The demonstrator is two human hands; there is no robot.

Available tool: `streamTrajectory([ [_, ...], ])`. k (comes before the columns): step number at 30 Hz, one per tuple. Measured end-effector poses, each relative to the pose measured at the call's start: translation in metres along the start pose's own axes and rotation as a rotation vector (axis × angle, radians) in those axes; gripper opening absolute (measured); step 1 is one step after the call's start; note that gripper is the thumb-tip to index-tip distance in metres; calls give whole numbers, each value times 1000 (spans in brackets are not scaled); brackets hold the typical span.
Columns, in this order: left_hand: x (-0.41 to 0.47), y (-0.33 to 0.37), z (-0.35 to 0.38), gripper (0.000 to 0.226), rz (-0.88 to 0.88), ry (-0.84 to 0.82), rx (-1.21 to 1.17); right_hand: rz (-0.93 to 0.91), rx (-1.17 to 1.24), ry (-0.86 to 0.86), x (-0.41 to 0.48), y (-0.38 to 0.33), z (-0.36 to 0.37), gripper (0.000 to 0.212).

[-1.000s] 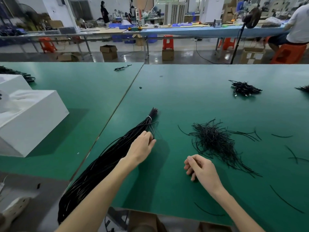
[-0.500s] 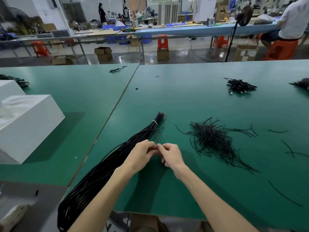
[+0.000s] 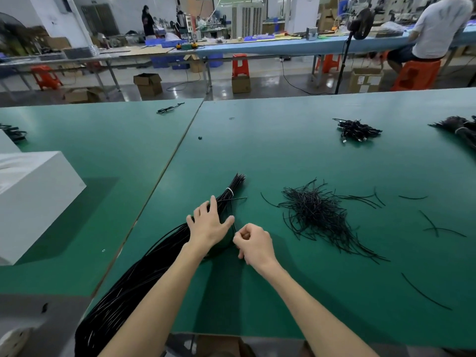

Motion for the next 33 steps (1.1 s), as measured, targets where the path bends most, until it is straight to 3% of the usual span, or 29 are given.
streamTrajectory([
  [4, 5, -1, 2, 72, -41, 40, 87, -47, -4, -5, -5, -1, -1, 16],
  [8, 6, -3, -4, 58, -15, 89, 188, -52, 118, -127, -11, -5, -3, 16],
  [13, 15, -7, -7, 66, -26, 105, 246, -22, 350, -246, -17, -4, -16, 17],
  [19, 35, -38, -20, 64, -97, 111, 232, 36, 530, -254, -20, 8, -32, 13],
  [23, 31, -41, -19, 64, -110, 87, 231, 76, 779, -183, -14, 9, -63, 17],
  [25, 26, -34, -20, 68, -113, 82, 224, 36, 780, -135, -9, -1, -83, 20],
  [28, 18, 3, -31, 72, 94, 213, 240, -7, 688, -65, -2, -14, -100, 18],
  [30, 6, 37, -33, 48, 339, 223, 53, -12, 734, 1, 5, -19, -112, 15],
  [31, -3, 48, -30, 36, 392, 141, -142, -6, 786, 37, 9, -19, -119, 14],
  [33, -27, 62, -20, 40, 383, -88, -462, 6, 871, 94, 15, -16, -135, 13],
])
Point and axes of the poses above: each hand's wrist, its own x-axis towards the middle knuckle, its own z-axis out of the palm, y = z × x, the point moved 8 cm from there along x, towards the middle knuckle, and after that the axes turned 12 degrees about z, right-handed, at the moved point
